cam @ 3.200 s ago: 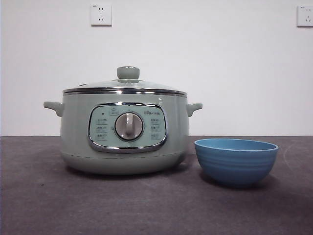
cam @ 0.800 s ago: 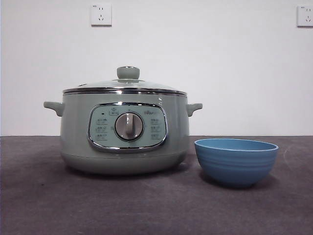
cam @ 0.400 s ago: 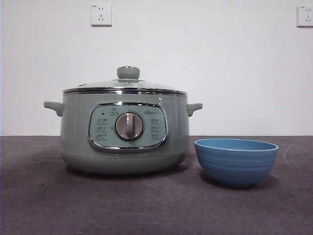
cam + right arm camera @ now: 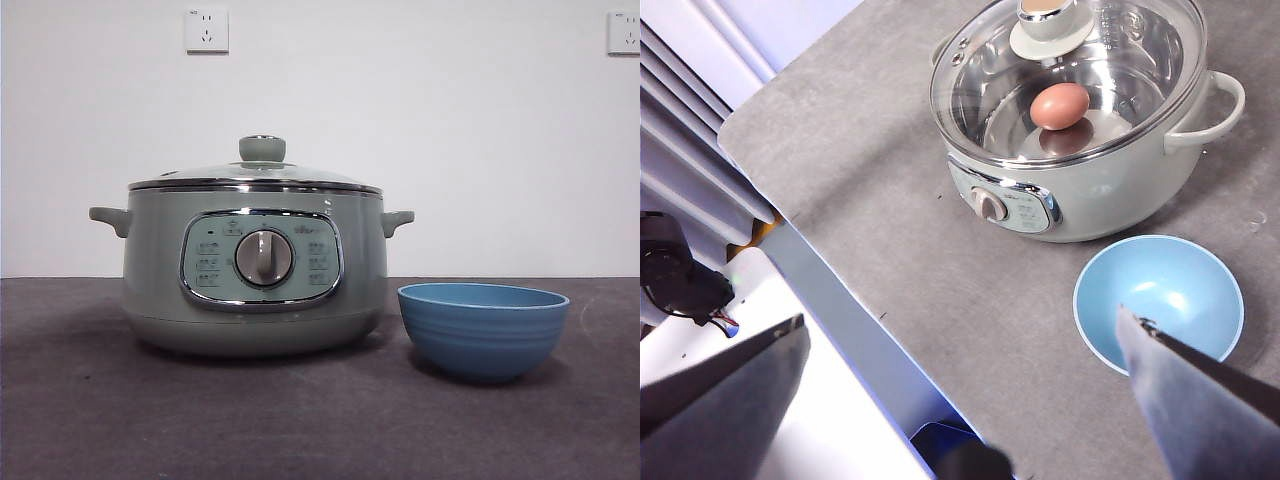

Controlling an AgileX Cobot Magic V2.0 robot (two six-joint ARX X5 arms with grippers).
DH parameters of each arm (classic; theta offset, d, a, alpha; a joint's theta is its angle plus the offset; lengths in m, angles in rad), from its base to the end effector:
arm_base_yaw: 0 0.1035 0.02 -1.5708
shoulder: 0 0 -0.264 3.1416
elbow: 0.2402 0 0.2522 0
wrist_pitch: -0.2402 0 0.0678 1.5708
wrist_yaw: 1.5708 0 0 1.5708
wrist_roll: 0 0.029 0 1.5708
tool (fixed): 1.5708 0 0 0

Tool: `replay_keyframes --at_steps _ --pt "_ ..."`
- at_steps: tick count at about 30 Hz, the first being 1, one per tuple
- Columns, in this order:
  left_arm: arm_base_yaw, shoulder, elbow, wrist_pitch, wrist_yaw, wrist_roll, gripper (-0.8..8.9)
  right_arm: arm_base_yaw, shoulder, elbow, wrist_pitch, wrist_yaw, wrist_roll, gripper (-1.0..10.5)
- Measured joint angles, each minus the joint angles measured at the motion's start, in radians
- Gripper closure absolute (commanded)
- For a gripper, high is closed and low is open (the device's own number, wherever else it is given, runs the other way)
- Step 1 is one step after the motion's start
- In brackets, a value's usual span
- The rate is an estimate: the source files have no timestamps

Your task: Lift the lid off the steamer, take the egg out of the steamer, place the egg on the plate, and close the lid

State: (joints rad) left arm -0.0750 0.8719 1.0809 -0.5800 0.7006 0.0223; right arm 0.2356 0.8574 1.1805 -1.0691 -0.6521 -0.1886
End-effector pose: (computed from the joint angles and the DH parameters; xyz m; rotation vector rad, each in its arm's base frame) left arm 0.1593 -0.0307 0.3825 -0.0961 0.3533 -0.7703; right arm 0.1196 0.0468 0.3761 -0.0088 0.6697 0.9111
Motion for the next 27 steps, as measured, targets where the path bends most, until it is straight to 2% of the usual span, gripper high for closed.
replay_keyframes --at_steps 12,16,27 --pt "-0.201 0.342 0.125 0.237 -0.180 0.005 2.74 0.000 0.006 0.000 0.000 0.001 0.000 3.8" --pt "-0.257 0.434 0.125 0.346 -0.274 0.017 2.74 0.000 0.009 0.000 0.000 0.001 0.000 3.8" --pt "-0.328 0.633 0.125 0.486 -0.406 0.075 2.74 0.000 0.009 0.000 0.000 0.001 0.000 3.8"
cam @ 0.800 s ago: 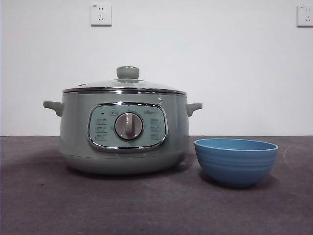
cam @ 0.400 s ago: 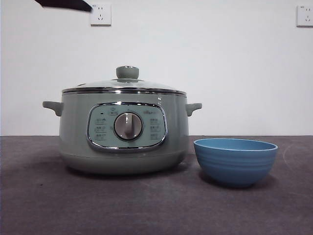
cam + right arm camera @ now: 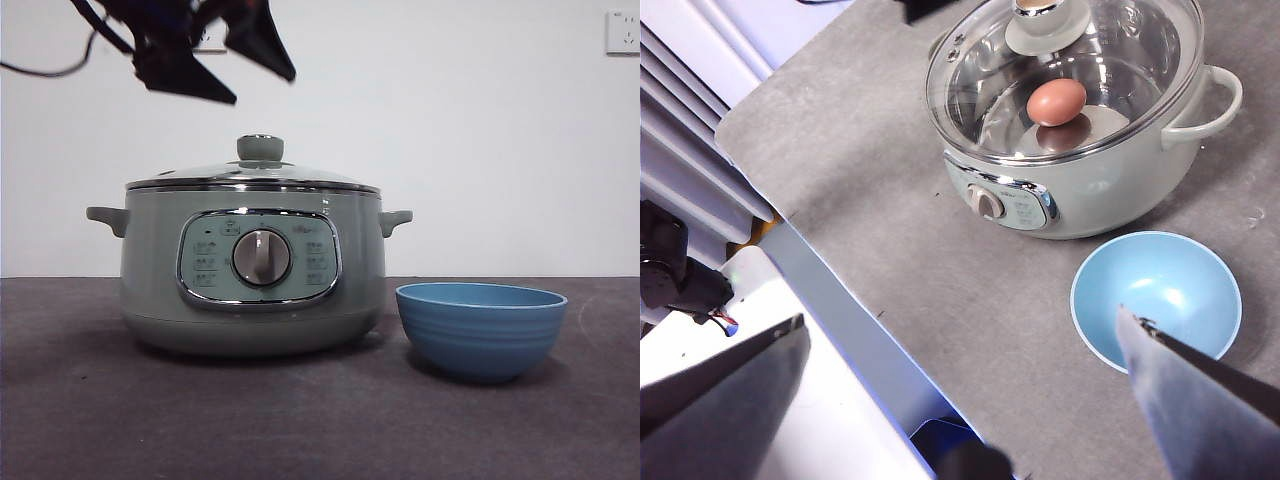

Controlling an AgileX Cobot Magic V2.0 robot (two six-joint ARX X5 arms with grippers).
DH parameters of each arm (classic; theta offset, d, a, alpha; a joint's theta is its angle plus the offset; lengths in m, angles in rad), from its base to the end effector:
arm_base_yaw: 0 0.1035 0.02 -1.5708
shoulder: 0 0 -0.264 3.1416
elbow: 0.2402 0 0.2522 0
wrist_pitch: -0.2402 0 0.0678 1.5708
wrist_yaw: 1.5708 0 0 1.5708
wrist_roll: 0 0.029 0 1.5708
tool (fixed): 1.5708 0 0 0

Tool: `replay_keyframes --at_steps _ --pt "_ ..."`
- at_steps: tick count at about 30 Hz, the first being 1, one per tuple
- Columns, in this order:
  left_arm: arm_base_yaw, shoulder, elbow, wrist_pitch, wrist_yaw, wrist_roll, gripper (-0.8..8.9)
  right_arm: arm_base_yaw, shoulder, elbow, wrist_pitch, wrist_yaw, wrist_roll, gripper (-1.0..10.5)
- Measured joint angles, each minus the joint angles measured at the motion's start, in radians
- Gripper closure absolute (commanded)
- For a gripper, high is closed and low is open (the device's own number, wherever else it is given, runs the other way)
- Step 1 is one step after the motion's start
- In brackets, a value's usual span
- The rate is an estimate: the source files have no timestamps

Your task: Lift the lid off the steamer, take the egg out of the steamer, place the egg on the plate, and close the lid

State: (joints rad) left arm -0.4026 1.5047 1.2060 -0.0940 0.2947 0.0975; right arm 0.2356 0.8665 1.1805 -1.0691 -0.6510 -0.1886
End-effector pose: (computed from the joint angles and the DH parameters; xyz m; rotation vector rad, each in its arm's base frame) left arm 0.3119 -0.1420 0.3156 0.1139 0.3663 -0.7073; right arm 0.1220 0.0474 0.3751 -0.0071 0.6790 0.9099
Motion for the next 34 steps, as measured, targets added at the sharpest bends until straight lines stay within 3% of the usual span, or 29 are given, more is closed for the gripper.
replay_keyframes --at_steps 21,26,34 --pt "-0.033 0.124 0.000 -0.003 -0.076 0.016 2.88 0.000 0.000 0.000 0.000 0.000 0.000 3.8" --pt "-0.035 0.124 0.000 -0.016 -0.084 0.018 5.52 0.000 0.000 0.000 0.000 0.000 0.000 3.8" --pt "-0.044 0.124 0.006 -0.025 -0.092 0.030 7.81 0.000 0.000 0.000 0.000 0.000 0.000 3.8"
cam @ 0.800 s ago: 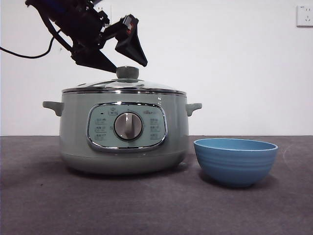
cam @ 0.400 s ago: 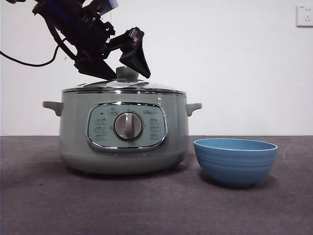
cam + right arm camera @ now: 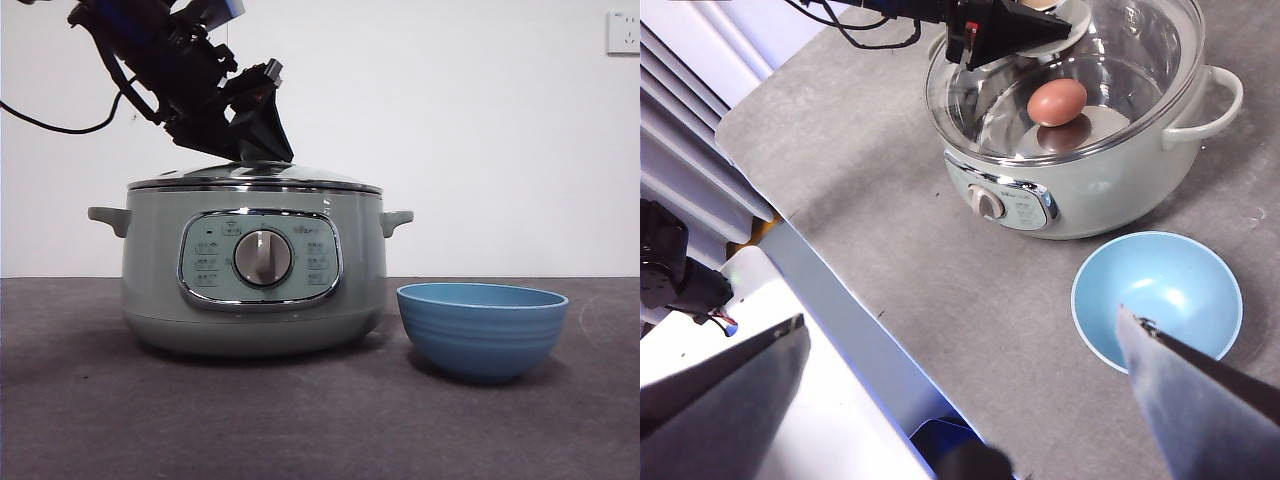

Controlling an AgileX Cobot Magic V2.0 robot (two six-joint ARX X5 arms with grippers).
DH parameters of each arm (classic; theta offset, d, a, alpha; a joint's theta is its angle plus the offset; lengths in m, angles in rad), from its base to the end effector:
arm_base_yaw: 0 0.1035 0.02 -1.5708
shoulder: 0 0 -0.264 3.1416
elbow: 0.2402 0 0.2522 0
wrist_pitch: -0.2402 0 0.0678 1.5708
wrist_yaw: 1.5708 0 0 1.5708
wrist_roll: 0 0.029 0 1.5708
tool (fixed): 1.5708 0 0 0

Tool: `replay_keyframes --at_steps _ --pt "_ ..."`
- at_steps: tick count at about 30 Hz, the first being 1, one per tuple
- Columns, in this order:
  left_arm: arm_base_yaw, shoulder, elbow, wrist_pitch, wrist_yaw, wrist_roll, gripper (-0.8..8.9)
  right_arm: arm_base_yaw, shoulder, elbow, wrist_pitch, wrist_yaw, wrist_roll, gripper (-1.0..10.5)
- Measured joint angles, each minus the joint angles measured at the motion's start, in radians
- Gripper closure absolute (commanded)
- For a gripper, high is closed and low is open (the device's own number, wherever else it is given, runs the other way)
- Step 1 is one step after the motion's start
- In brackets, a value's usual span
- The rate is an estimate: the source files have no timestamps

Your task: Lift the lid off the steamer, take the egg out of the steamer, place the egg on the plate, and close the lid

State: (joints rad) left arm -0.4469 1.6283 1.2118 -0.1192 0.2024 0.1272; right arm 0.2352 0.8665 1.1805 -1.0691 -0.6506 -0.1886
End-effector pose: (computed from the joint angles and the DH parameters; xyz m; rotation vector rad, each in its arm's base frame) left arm 0.3277 -0.1635 0.2737 0.1862 0.5003 -0.6675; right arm 0.1220 0.0473 0.3751 -0.0072 0.6791 0.9091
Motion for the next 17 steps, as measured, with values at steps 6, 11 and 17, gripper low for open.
replay_keyframes --at_steps 6,11,17 --pt "-0.001 0.000 0.000 0.000 0.001 0.000 8.22 0.000 0.000 0.000 0.000 0.000 0.000 3.8" --pt "0.000 0.000 0.000 0.000 0.001 0.000 8.22 0.000 0.000 0.000 0.000 0.000 0.000 3.8" --pt "0.000 -0.006 0.000 -0.006 -0.002 0.000 8.22 0.000 0.000 0.000 0.000 0.000 0.000 3.8"
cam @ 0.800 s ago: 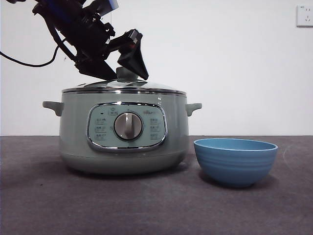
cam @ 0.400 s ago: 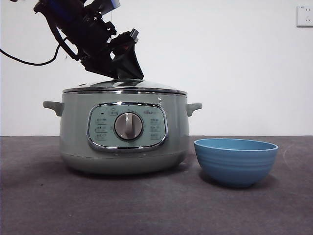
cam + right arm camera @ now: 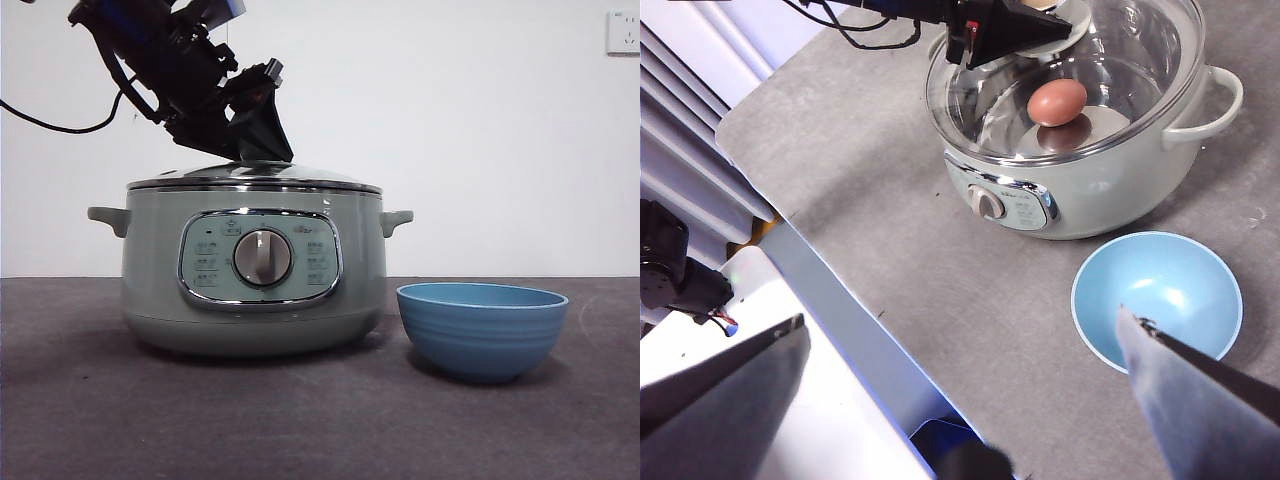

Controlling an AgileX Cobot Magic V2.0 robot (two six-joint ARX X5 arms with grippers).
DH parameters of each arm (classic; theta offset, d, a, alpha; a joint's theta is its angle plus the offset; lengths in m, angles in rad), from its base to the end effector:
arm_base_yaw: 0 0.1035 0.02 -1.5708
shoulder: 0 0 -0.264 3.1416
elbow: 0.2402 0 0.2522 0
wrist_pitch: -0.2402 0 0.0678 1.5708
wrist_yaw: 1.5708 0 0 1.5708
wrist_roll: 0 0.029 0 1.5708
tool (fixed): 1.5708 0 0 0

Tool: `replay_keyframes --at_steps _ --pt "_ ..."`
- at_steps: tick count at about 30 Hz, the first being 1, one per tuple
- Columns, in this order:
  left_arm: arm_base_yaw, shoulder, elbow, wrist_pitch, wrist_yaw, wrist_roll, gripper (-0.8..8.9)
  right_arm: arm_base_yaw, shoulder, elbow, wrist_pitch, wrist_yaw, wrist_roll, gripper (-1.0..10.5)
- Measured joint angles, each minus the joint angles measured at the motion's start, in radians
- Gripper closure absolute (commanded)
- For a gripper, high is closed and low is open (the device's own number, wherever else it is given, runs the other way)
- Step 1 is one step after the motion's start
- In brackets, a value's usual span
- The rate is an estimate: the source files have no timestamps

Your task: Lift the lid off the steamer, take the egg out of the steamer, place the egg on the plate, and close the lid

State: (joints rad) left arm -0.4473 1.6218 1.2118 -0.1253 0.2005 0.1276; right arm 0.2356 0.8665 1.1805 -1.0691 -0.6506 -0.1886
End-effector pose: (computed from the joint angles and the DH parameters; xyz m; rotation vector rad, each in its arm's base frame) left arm 0.3264 -0.1630 0.2755 0.1872 0.4997 -0.6661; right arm 0.1220 0.0474 0.3751 -0.0073 0.6791 0.9095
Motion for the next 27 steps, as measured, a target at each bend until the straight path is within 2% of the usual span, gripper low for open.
replay_keyframes --at_steps 8,17,22,27 --pt "0.000 -0.024 0.010 -0.034 -0.001 0.002 8.22 0.000 0.000 0.000 0.000 0.000 0.000 3.8" --pt "0.000 -0.039 0.122 -0.135 0.003 0.000 8.22 0.000 0.000 0.000 0.003 0.000 0.000 3.8" --pt "0.000 -0.061 0.176 -0.214 0.002 0.000 8.22 0.000 0.009 0.000 0.053 0.000 0.002 3.8" --pt "0.008 -0.157 0.178 -0.249 0.001 0.000 8.22 0.000 0.048 0.000 0.122 0.000 0.020 3.8"
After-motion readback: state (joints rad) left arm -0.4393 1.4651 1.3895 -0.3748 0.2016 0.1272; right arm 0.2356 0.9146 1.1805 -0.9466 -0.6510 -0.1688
